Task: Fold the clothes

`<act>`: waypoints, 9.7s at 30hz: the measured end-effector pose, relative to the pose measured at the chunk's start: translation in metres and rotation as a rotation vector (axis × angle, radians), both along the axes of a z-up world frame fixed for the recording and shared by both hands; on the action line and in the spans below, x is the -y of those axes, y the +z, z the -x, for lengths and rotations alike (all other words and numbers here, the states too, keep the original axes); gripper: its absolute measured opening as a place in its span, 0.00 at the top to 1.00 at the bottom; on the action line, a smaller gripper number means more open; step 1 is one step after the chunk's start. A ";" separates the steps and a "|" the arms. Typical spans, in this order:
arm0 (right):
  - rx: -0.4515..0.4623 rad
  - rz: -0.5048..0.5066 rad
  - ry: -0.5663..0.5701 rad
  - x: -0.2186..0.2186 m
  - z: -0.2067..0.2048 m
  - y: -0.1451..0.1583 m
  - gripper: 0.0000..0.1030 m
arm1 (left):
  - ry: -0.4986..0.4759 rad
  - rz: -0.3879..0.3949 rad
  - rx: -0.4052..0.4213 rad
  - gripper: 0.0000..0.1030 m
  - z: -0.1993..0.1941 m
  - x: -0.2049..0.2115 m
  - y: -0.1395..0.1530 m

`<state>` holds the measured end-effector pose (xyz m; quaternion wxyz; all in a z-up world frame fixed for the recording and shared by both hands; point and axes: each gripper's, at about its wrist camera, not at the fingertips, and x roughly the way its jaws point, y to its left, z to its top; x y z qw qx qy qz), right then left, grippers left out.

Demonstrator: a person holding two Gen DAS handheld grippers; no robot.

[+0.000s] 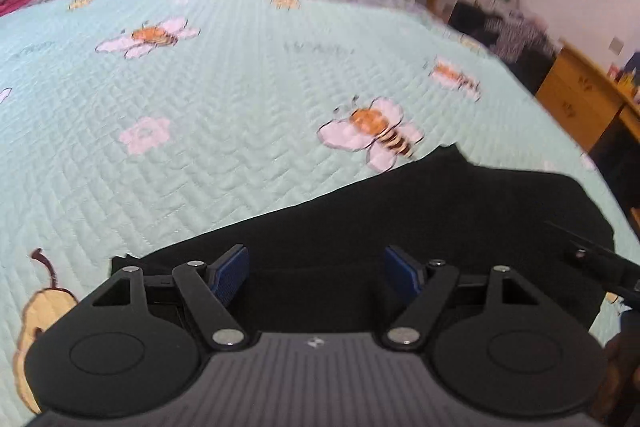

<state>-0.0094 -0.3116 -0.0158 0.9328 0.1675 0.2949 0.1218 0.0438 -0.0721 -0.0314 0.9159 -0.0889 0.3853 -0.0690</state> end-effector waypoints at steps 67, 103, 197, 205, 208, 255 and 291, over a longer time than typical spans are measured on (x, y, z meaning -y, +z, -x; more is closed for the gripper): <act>0.056 -0.245 -0.382 0.192 0.032 -0.017 0.75 | -0.084 -0.058 -0.107 0.22 0.018 -0.021 -0.012; 0.417 0.619 0.530 -0.222 0.125 0.021 0.78 | 0.118 0.113 -0.085 0.22 0.095 -0.143 0.010; 0.140 -0.075 0.543 -0.076 0.083 0.019 0.81 | 0.000 0.045 -0.105 0.18 0.041 -0.097 -0.001; 0.080 -0.118 0.376 -0.047 -0.022 0.059 0.66 | -0.003 0.013 0.008 0.15 0.031 -0.055 0.038; -0.054 -0.228 0.337 -0.042 -0.077 0.035 0.65 | 0.059 -0.025 -0.046 0.17 0.002 -0.054 0.012; -0.087 -0.294 0.180 0.043 0.082 -0.022 0.65 | -0.065 -0.050 -0.105 0.12 0.085 -0.072 -0.007; -0.067 -0.247 0.244 0.039 0.054 0.009 0.36 | 0.171 0.070 -0.180 0.13 0.083 -0.120 0.006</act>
